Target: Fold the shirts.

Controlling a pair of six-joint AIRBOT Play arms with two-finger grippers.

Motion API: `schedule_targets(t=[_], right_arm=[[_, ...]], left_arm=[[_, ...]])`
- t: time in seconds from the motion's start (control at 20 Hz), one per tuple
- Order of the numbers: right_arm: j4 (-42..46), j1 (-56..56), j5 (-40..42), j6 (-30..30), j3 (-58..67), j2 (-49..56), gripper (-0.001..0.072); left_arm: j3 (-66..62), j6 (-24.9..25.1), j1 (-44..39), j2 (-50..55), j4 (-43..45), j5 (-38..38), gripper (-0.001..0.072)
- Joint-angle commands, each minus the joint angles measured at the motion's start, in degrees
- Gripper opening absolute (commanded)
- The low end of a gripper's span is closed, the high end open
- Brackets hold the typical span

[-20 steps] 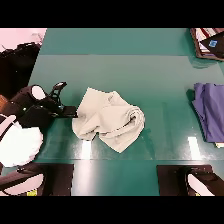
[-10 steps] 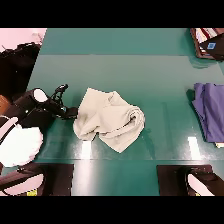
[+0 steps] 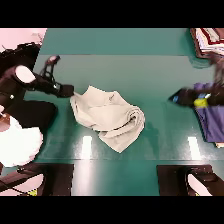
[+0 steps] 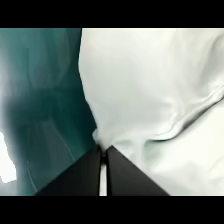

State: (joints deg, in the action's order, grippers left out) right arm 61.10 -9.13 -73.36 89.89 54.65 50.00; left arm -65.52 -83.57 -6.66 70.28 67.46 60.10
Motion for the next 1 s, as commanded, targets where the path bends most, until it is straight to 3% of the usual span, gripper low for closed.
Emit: schedule_targets(t=[0.0,0.25,0.5,0.6,0.7,0.95], right_arm=[[-4.96,-0.11,5.31,1.09,-17.27,-0.22,0.037],[-19.98,-5.99,17.64,-6.86,-26.03,9.53,0.0361],[-20.57,-13.81,22.88,-7.08,-18.4,21.64,0.0345],[-18.88,-14.78,23.23,-7.04,-14.29,26.14,0.0217],[-16.87,-14.8,22.36,-7.04,-11.21,29.14,0.0019],[-5.6,-10.88,16.02,-6.75,0.42,23.32,0.0018]], left_arm=[[-5.75,0.0,0.02,-0.22,0.5,0.33,0.0026],[-5.73,0.0,0.02,-0.15,0.5,0.59,0.0026],[-5.73,0.0,0.02,-0.11,0.5,0.68,0.0027],[-5.73,0.02,0.02,-0.11,0.5,0.94,0.0027],[-5.75,0.02,0.02,-0.13,0.59,1.84,0.0026],[-11.89,0.07,0.04,-5.16,5.18,1.51,0.0026]])
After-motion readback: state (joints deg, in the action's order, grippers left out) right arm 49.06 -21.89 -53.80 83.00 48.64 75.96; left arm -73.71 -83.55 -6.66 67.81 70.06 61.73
